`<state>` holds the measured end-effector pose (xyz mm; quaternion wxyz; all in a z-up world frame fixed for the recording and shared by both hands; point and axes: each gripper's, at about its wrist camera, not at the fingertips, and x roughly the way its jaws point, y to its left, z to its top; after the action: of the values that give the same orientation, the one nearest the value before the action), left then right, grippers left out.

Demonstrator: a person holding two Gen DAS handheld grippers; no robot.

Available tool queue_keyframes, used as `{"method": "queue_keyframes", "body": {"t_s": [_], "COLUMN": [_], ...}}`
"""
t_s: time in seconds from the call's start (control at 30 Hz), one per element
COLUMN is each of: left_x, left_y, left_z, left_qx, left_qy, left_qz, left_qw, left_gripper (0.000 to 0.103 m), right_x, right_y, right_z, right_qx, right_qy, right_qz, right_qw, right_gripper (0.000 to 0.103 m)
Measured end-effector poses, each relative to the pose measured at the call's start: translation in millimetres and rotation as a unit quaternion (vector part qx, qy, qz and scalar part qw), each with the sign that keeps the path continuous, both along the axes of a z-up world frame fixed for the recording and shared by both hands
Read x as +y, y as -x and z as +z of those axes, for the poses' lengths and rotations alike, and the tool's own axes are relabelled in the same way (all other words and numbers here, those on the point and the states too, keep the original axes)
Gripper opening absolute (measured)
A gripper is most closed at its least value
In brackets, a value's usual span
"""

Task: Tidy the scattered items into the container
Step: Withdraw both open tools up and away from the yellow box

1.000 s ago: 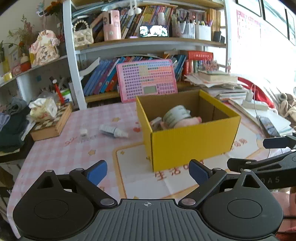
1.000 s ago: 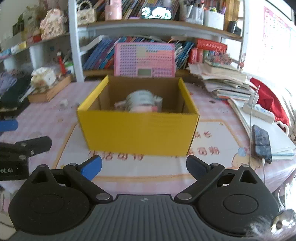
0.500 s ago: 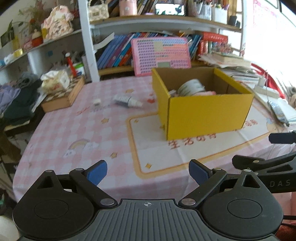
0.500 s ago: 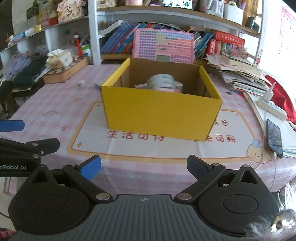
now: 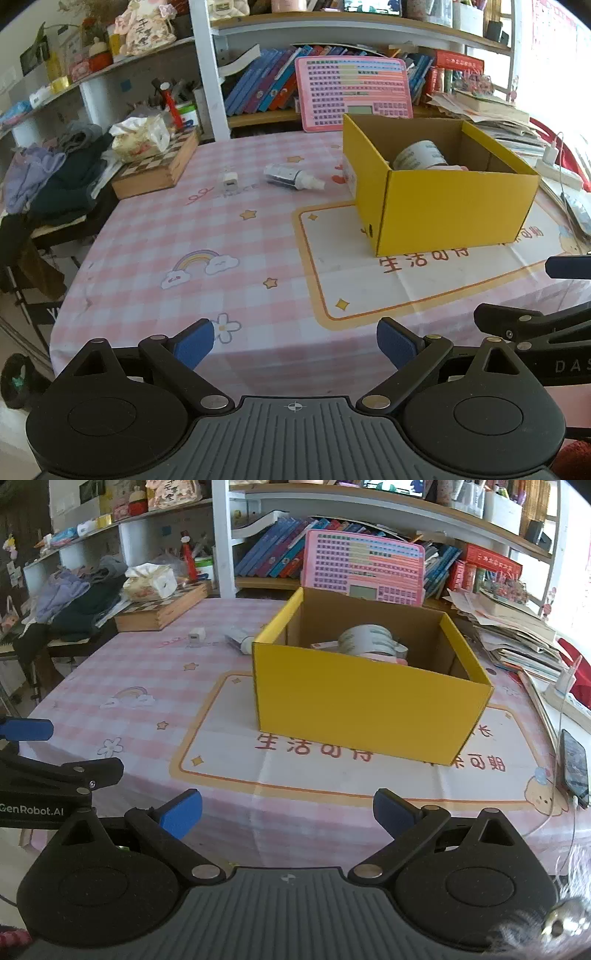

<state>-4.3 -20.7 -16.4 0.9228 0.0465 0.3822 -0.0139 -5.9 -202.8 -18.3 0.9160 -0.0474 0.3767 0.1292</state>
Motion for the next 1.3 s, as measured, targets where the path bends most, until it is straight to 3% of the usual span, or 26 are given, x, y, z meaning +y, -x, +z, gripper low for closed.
{"method": "queue_keyframes", "body": {"t_s": [0.37, 0.6, 0.7, 0.97, 1.3], "left_x": [39.2, 66.1, 77.9, 104.4, 123.3], "left_y": [-18.6, -46.8, -60.8, -96.4, -140.5], "left_z": [-7.3, -6.7, -6.3, -7.3, -12.2], "left_qx": [0.005, 0.005, 0.006, 0.007, -0.01], "left_qy": [0.015, 0.005, 0.002, -0.004, -0.019], "left_qz": [0.023, 0.007, 0.001, -0.015, -0.054], "left_qw": [0.9996, 0.9999, 1.0, 0.9998, 0.9983], "left_gripper": [0.097, 0.097, 0.097, 0.097, 0.097], "right_x": [35.7, 68.5, 82.6, 112.8, 139.6], "right_y": [-22.5, -47.7, -59.2, -91.7, -131.8], "right_z": [1.7, 2.1, 2.6, -0.8, -8.2], "right_qx": [-0.002, 0.001, 0.001, -0.002, -0.001], "right_qy": [0.013, 0.008, 0.005, -0.001, -0.002], "right_qz": [0.031, 0.036, 0.037, 0.037, 0.025], "right_qw": [0.999, 0.999, 0.999, 0.999, 1.0], "right_gripper": [0.099, 0.097, 0.089, 0.087, 0.071]}}
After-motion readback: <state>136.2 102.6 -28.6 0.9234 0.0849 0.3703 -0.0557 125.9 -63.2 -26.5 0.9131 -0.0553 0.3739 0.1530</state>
